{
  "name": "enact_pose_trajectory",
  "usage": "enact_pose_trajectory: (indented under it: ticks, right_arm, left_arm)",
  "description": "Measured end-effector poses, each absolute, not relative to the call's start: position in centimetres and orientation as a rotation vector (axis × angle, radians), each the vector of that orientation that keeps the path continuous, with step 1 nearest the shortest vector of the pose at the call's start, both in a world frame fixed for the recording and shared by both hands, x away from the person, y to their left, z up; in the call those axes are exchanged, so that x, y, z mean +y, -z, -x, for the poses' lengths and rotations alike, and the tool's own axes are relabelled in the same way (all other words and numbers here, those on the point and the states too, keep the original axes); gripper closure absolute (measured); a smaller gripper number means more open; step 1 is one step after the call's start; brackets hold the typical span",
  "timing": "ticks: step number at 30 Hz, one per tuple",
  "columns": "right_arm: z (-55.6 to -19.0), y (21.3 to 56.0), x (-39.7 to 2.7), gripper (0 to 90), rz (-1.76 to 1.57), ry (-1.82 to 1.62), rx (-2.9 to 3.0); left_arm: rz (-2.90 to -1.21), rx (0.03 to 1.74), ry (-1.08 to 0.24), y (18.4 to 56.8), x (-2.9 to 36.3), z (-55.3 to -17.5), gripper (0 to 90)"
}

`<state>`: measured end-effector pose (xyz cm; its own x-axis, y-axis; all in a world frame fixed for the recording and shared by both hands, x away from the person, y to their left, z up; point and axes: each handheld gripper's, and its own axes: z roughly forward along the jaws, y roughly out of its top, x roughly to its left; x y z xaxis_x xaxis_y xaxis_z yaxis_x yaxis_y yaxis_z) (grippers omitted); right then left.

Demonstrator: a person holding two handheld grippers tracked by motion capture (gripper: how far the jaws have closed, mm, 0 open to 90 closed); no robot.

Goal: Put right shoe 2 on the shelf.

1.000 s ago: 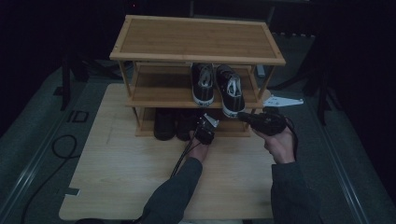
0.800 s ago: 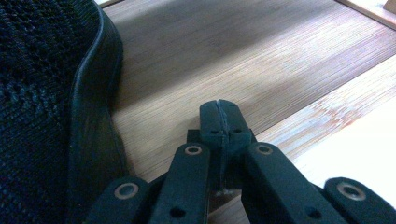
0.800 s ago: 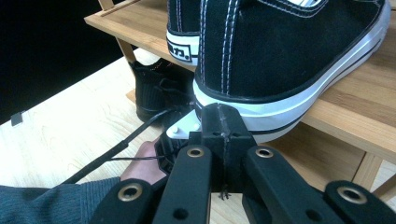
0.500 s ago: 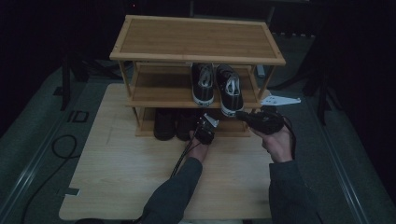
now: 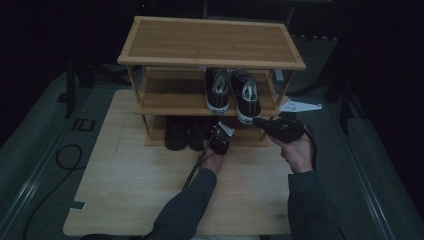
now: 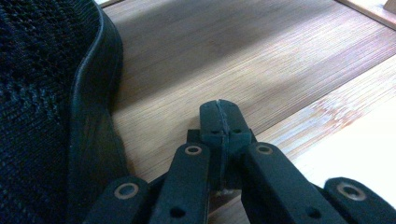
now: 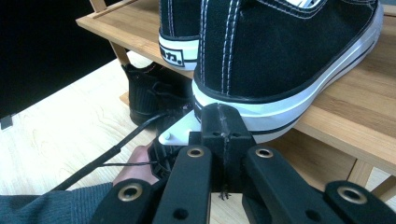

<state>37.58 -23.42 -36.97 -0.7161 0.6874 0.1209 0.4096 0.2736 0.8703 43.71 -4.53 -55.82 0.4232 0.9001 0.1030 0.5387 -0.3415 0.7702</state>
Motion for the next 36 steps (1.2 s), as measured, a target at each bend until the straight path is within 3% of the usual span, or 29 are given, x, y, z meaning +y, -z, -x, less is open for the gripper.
enact_pose_trajectory:
  ticks: [36]
  right_arm:
    - [-38.11,36.84,-22.84,90.0,-1.010,-1.408,2.257]
  left_arm:
    - [-2.016,1.213,-0.702,55.83,-4.54,-43.71,90.0]
